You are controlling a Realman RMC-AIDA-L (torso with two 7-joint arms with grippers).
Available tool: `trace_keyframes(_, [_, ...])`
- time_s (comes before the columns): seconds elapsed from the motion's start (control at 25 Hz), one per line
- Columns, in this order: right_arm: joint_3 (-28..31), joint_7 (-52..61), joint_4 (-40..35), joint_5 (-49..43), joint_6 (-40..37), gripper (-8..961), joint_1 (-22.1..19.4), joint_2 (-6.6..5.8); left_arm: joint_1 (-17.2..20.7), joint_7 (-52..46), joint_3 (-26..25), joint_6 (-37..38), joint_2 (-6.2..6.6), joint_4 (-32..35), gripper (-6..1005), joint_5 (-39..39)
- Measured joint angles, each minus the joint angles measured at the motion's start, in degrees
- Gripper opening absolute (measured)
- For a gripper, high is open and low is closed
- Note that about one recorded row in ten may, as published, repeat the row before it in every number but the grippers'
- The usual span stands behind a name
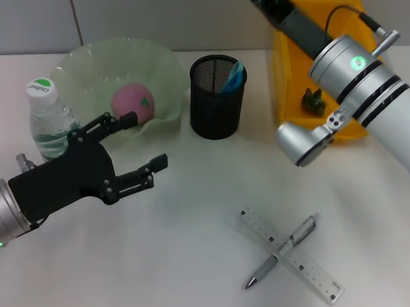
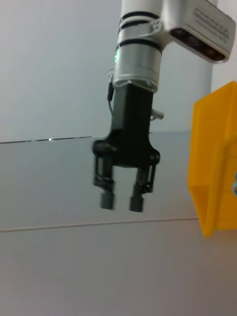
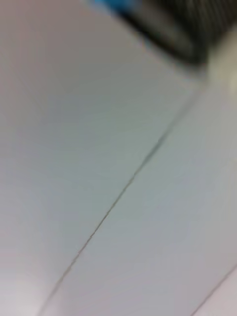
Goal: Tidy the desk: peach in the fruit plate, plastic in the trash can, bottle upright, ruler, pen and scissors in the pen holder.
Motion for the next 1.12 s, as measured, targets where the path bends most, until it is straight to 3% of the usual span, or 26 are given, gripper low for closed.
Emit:
trace_keyframes(0.28, [-7.22, 22.55, -0.69, 14.36, -7.83, 544, -0.60, 0.01, 0.20, -1.31, 0.12, 3.64, 0.09, -0.19, 843, -1.26])
trace_keyframes(0.4, [-10.29, 42.31, -1.41, 21.15, -11.04, 550, -1.85, 0.01, 0.01, -3.74, 1.72, 4.48, 0.06, -0.25, 843, -1.06])
trace_keyframes(0.44, [-10.29, 42.31, -1.41, 21.15, -11.04, 552, -1.85, 0.01, 0.01, -3.74, 1.72, 4.48, 0.06, -0.25, 843, -1.06])
trace_keyframes(0.52, [-11.30, 53.73, -2.57, 23.13, -12.06, 556, -3.37, 0.01, -0.02, -4.42, 2.95, 4.63, -0.02, -0.22, 843, -1.09])
trace_keyframes(0.6, [-10.93, 72.99, -5.20, 23.44, -12.52, 560, -6.47, -0.31, -0.24, -6.98, 4.82, 4.97, 0.01, 0.15, 843, -1.13])
trace_keyframes(0.64, [-10.93, 72.99, -5.20, 23.44, -12.52, 562, -6.47, -0.31, -0.24, -6.98, 4.82, 4.97, 0.01, 0.15, 843, -1.13])
trace_keyframes(0.72, [-10.20, 88.73, -6.66, 22.29, -12.83, 566, -8.93, -0.94, -0.33, -8.09, 5.36, 5.16, 0.14, 0.21, 843, -1.14])
trace_keyframes(0.76, [-9.52, 96.33, -6.85, 20.59, -13.02, 568, -9.84, -1.40, -0.34, -8.45, 5.47, 5.26, 0.16, 0.22, 843, -1.14])
trace_keyframes(0.8, [-7.05, 113.98, -6.77, 14.15, -13.41, 570, -11.60, -2.63, -0.32, -8.58, 5.47, 5.31, 0.19, 0.25, 843, -1.14])
trace_keyframes(0.84, [-7.05, 113.98, -6.77, 14.15, -13.41, 572, -11.60, -2.63, -0.32, -8.58, 5.47, 5.31, 0.19, 0.25, 843, -1.14])
trace_keyframes(0.96, [-0.64, 134.82, -6.20, -0.01, -14.41, 577, -13.37, -3.91, -0.37, -8.88, 5.46, 5.35, 0.31, 0.34, 843, -1.00])
trace_keyframes(1.0, [5.85, 146.50, -6.50, -13.89, -15.55, 579, -14.49, -4.57, -0.40, -8.97, 5.46, 5.45, 0.35, 0.67, 843, -0.89])
trace_keyframes(1.04, [5.85, 146.50, -6.50, -13.89, -15.55, 581, -14.49, -4.57, -0.40, -8.97, 5.46, 5.45, 0.35, 0.67, 843, -0.89])
trace_keyframes(1.12, [11.76, 155.48, -6.95, -26.67, -16.97, 585, -14.87, -5.13, -0.40, -8.99, 5.48, 5.54, 0.34, 0.99, 843, -0.85])
